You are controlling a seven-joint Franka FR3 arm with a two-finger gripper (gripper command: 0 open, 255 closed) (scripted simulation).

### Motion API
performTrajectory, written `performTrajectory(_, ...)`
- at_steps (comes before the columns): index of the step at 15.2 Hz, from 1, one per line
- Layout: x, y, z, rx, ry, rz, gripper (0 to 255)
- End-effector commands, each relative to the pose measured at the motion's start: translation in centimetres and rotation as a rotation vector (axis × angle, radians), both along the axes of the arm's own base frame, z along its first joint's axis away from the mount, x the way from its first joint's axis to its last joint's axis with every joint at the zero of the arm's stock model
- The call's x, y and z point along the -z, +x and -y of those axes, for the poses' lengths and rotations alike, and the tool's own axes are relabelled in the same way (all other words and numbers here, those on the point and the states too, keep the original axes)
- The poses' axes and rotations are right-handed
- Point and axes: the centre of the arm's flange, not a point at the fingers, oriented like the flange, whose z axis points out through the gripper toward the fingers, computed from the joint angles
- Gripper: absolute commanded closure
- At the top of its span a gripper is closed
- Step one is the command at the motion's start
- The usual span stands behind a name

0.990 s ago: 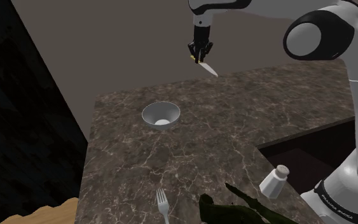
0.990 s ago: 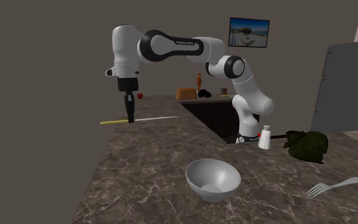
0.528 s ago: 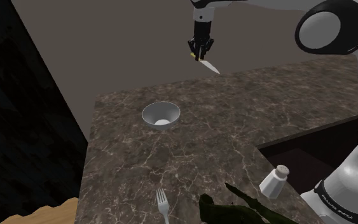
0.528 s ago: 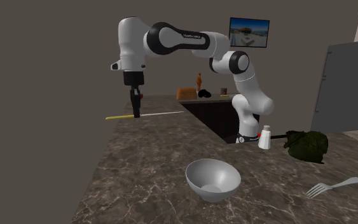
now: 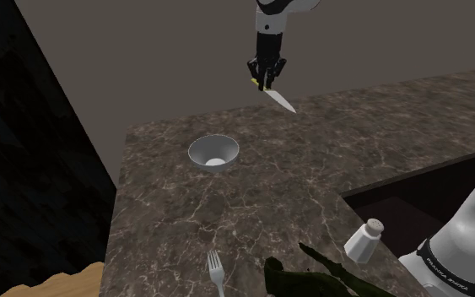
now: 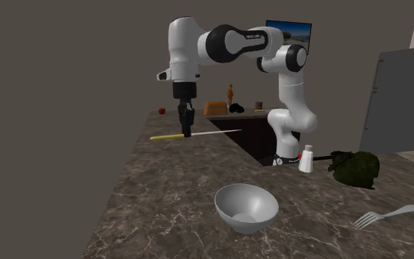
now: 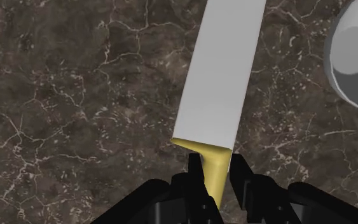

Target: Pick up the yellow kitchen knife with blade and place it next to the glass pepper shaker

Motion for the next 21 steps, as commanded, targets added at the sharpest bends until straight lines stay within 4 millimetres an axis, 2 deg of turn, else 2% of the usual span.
performTrajectory(1, 0.3, -2.1, -1.8, 0.001, 0.000, 0.000, 255)
performTrajectory(21, 0.3, -21.6, -19.7, 0.001, 0.000, 0.000, 255)
